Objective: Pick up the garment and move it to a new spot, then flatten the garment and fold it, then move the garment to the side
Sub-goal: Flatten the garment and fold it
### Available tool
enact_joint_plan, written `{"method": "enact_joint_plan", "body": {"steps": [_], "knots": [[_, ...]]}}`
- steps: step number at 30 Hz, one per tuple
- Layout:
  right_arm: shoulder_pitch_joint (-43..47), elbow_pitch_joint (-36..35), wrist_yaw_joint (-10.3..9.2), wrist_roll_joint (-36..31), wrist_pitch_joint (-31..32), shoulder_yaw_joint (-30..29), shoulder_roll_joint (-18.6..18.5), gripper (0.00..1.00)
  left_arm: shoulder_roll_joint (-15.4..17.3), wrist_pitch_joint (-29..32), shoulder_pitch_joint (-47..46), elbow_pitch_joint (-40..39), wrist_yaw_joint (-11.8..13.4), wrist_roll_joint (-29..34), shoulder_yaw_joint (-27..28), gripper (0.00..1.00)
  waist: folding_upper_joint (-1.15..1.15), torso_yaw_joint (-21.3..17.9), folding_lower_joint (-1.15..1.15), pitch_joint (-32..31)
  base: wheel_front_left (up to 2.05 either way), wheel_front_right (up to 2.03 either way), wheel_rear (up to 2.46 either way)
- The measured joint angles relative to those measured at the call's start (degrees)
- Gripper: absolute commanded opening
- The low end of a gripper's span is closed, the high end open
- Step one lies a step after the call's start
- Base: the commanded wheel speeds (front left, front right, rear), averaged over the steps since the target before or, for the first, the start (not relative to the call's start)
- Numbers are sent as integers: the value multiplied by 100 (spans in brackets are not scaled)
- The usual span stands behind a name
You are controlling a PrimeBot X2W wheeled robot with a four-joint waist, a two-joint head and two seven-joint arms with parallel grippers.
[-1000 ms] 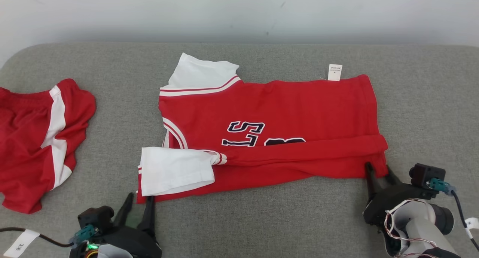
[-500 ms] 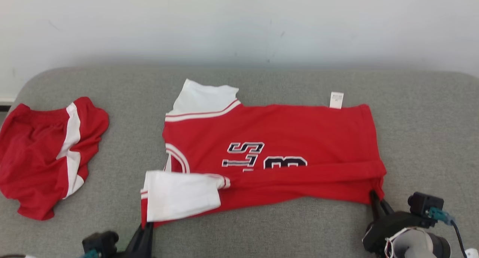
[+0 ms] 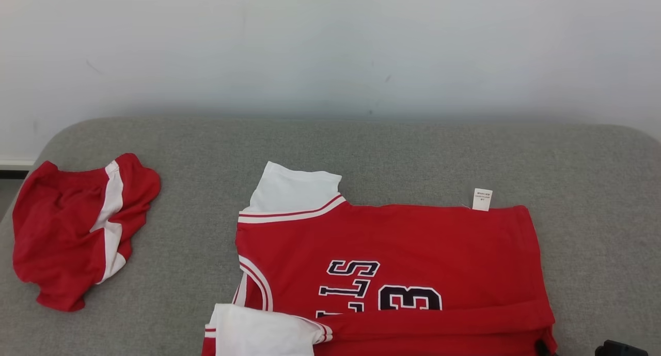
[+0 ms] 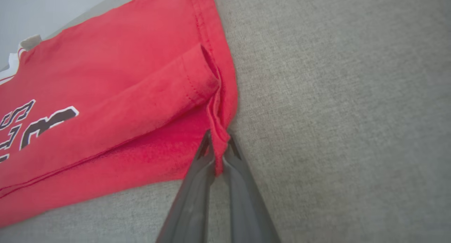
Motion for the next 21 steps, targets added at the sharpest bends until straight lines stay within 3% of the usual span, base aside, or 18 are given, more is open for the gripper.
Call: {"method": "enact_joint_plan", "body": {"steps": [3, 4, 5, 6, 7, 8, 21], "knots": [[169, -324, 1, -66, 141, -196, 99, 0, -2, 19, 14, -91, 48, -29, 15, 0, 0, -33, 0, 47, 0, 0, 0], [183, -391, 1, -98, 174, -266, 143, 16, -3, 19, 20, -107, 78, -29, 14, 0, 0, -46, 0, 57, 0, 0, 0], [204, -458, 0, -165, 201, -316, 175, 46, -5, 20, 20, -114, 92, -29, 14, 0, 0, -57, 0, 67, 0, 0, 0], [220, -541, 0, -226, 216, -363, 207, 100, -2, 18, 20, -120, 119, -25, 18, 41, 0, -64, 0, 76, 0, 0, 0], [240, -606, 0, -254, 227, -416, 241, 100, -1, 7, 20, -126, 142, -14, 26, 80, 0, -70, 0, 83, 0, 0, 0], [281, -680, 0, -285, 246, -463, 270, 100, -1, -9, 18, -132, 148, -3, 32, 100, 0, -70, 0, 86, 0, 0, 0], [630, -1429, 0, -522, 126, -717, 554, 100, -16, -197, 308, -487, 341, 243, 87, 100, 0, 50, 0, -2, 0, 0, 0]]}}
